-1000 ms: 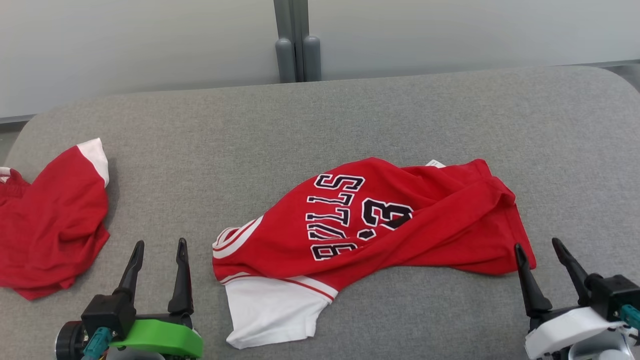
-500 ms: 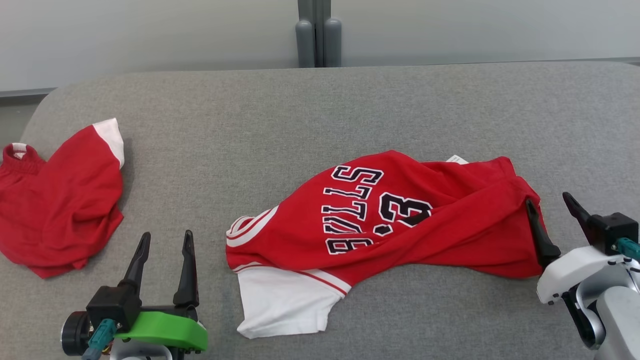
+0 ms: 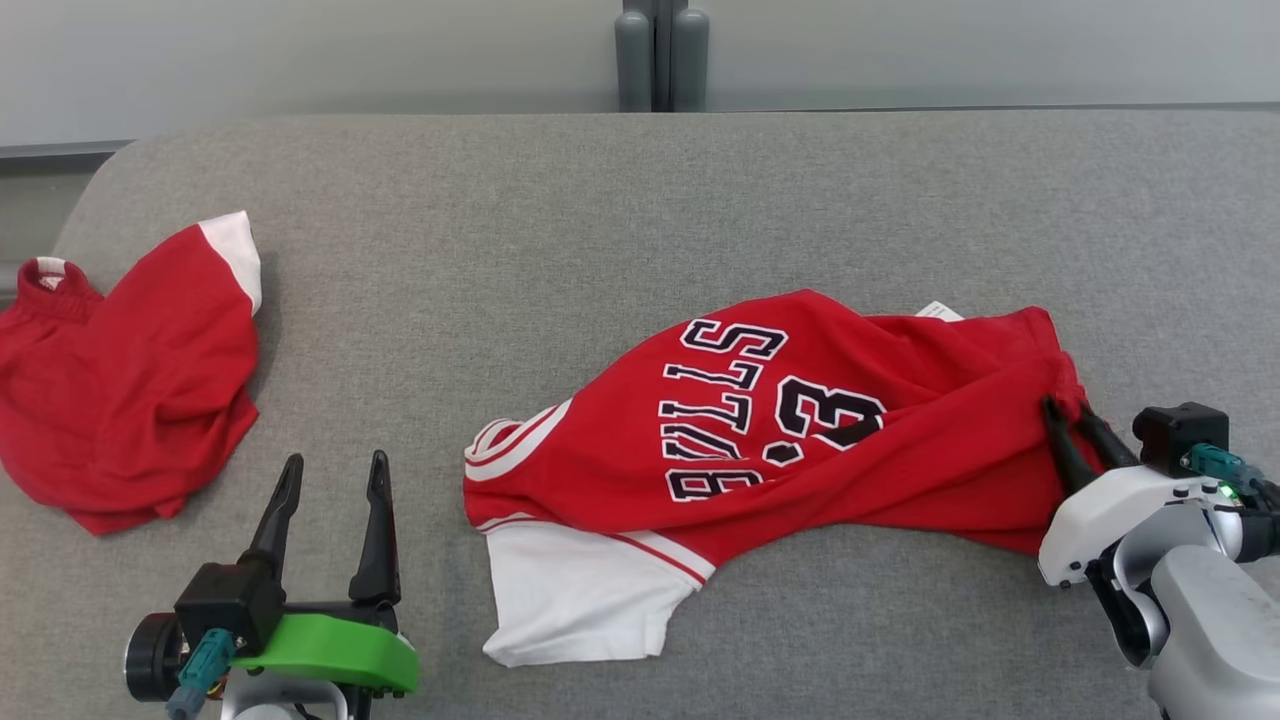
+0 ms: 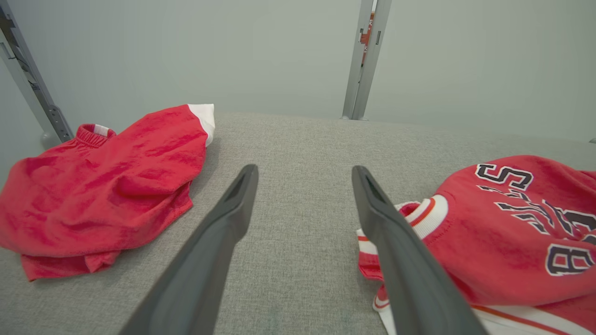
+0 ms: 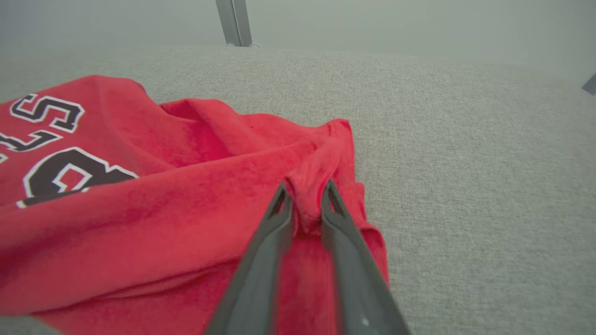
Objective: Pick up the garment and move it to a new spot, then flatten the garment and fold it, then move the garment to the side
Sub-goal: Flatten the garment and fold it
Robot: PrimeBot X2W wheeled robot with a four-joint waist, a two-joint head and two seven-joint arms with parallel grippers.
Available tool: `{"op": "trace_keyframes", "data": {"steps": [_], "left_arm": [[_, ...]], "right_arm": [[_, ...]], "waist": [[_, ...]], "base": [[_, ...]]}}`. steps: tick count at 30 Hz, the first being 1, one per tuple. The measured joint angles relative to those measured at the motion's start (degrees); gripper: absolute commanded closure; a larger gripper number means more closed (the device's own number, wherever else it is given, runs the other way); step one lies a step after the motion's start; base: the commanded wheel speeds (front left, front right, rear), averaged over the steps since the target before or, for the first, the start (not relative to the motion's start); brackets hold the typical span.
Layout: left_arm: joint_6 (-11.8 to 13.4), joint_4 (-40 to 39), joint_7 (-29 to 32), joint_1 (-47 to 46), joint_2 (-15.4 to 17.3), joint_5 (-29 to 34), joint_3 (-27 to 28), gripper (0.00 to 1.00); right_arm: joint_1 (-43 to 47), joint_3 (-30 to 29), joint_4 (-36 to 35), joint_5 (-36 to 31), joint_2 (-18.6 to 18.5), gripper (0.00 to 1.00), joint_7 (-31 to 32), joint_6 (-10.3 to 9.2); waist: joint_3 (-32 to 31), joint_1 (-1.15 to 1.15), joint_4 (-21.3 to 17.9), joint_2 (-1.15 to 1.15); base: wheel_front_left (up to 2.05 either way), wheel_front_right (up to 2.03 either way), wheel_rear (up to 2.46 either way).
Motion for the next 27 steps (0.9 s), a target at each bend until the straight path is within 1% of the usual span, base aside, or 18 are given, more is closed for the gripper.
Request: {"op": "trace_keyframes", "data": {"steps": [3, 5, 9, 15, 19, 24, 27], "left_arm": [[0.1, 0.0, 0.0, 0.0, 0.0, 0.0, 0.0, 0.0], [0.2, 0.1, 0.0, 0.1, 0.0, 0.0, 0.0, 0.0], [0.3, 0.1, 0.0, 0.5, 0.0, -0.1, 0.0, 0.0], [0.4, 0.1, 0.0, 1.4, 0.0, -0.5, -0.1, 0.0], [0.4, 0.2, 0.0, 1.8, 0.0, -0.4, 0.1, 0.0], [0.3, 0.3, 0.0, 1.8, 0.0, -0.4, -0.1, 0.0], [0.3, 0.2, 0.0, 1.8, 0.0, -0.4, -0.2, 0.0]], "right_arm": [[-0.3, 1.2, 0.0, 1.0, -0.3, 1.0, -0.5, 0.01], [-0.2, 1.5, -1.4, 1.6, -0.9, 1.0, -0.5, 0.0], [2.7, 0.7, -9.4, 2.3, -1.2, 1.0, -0.7, 0.0], [14.6, -1.7, -23.6, 3.1, -2.6, 1.0, -0.8, 0.0], [23.1, -2.2, -30.2, 3.8, -2.7, 1.0, -0.8, 0.0], [30.4, 0.2, -34.8, 7.9, -2.9, 1.0, -0.8, 0.0], [33.0, 1.8, -35.6, 9.5, -4.3, 1.0, -0.4, 0.0]], "waist": [[-0.3, 0.0, -0.5, 0.0], [-0.6, 0.0, -0.8, 0.0], [-1.4, 0.0, -1.5, 0.0], [-2.3, 0.0, -3.0, 0.0], [-2.4, 0.0, -4.2, 0.0], [-2.5, 0.0, -5.5, 0.0], [-2.4, 0.0, -6.0, 0.0]], "base": [[0.0, 0.0, 0.0], [0.0, 0.0, 0.0], [0.0, 0.0, 0.0], [0.0, 0.0, 0.0], [0.0, 0.0, 0.0], [0.0, 0.0, 0.0], [0.0, 0.0, 0.0]]}}
